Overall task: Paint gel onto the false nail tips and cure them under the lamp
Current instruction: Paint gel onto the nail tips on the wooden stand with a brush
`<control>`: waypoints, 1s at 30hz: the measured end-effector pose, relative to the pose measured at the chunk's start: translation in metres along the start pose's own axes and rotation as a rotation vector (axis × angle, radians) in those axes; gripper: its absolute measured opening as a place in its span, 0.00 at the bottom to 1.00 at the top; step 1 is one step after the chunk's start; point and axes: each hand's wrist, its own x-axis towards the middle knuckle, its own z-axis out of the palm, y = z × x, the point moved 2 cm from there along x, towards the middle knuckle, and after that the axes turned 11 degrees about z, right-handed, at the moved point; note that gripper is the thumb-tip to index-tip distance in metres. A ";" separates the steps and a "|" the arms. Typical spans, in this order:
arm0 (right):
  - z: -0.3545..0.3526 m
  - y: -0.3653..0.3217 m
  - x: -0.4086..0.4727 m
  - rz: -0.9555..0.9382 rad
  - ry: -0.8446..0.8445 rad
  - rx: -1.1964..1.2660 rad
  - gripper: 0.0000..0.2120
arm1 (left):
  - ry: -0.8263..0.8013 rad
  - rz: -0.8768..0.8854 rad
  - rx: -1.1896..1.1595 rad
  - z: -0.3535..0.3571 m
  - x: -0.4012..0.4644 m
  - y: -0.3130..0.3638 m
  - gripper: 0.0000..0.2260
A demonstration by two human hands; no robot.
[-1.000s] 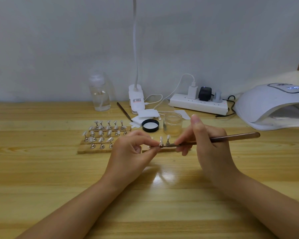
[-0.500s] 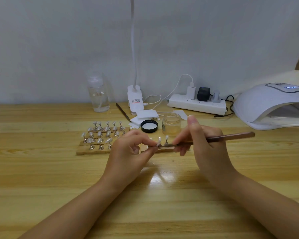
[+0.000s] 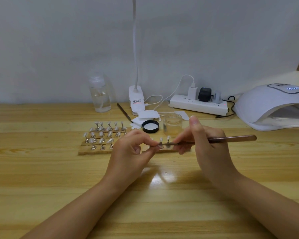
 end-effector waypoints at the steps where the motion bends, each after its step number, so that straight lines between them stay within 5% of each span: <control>1: 0.000 0.000 0.000 0.007 -0.006 0.009 0.24 | -0.001 0.002 0.004 0.000 0.000 0.000 0.11; 30: -0.002 -0.003 -0.001 -0.080 0.050 0.082 0.20 | 0.019 -0.077 -0.098 -0.001 0.000 -0.003 0.10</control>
